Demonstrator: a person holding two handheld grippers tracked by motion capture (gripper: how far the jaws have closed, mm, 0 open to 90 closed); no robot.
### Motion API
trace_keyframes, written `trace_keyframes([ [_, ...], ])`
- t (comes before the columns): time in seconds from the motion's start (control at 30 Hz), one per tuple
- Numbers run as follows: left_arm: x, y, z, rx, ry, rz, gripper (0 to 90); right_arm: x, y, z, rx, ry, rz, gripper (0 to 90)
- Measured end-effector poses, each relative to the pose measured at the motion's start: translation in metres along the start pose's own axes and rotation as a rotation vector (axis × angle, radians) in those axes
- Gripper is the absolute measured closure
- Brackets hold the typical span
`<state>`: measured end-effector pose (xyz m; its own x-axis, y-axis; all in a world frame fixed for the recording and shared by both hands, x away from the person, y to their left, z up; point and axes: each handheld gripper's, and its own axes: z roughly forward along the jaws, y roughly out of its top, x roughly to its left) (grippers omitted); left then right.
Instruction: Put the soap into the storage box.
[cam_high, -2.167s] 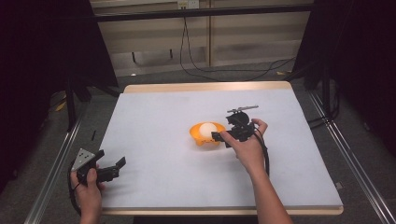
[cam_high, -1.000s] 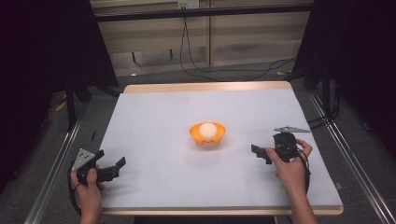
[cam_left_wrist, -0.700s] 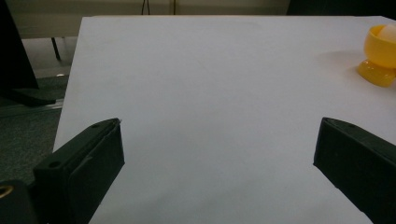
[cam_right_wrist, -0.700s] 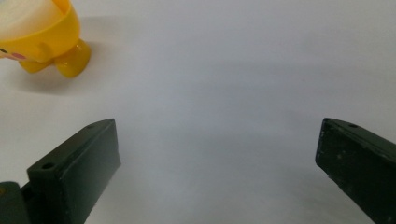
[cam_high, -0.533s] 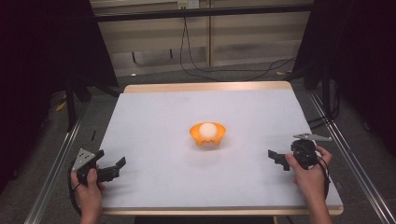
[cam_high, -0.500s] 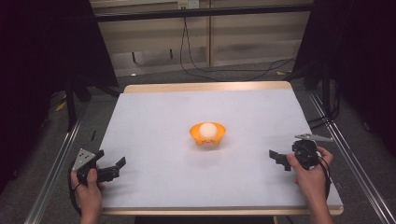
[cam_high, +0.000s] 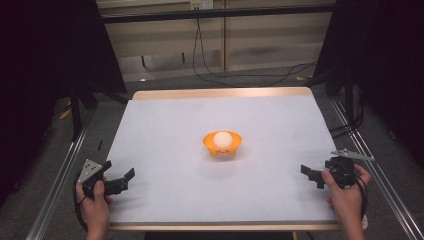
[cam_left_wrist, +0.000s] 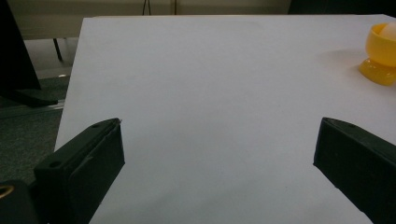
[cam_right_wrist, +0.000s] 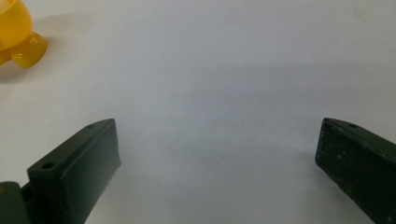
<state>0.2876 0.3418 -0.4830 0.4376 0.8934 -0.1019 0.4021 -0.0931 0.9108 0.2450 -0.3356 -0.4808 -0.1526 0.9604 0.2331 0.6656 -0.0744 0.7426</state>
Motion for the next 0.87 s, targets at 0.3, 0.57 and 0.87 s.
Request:
trace_keyframes([
  [0.3,0.000,0.000,0.000,-0.005,0.003,-0.005,1.6,-0.020,-0.008,-0.018,-0.036,-0.022,0.036,0.0],
  [0.57,0.001,0.000,0.000,-0.003,0.003,-0.006,1.5,-0.032,-0.018,-0.032,-0.083,-0.004,0.065,0.0],
  [0.87,0.001,0.000,0.000,-0.005,0.001,-0.012,1.4,-0.028,-0.023,-0.028,-0.124,-0.036,0.046,0.0],
])
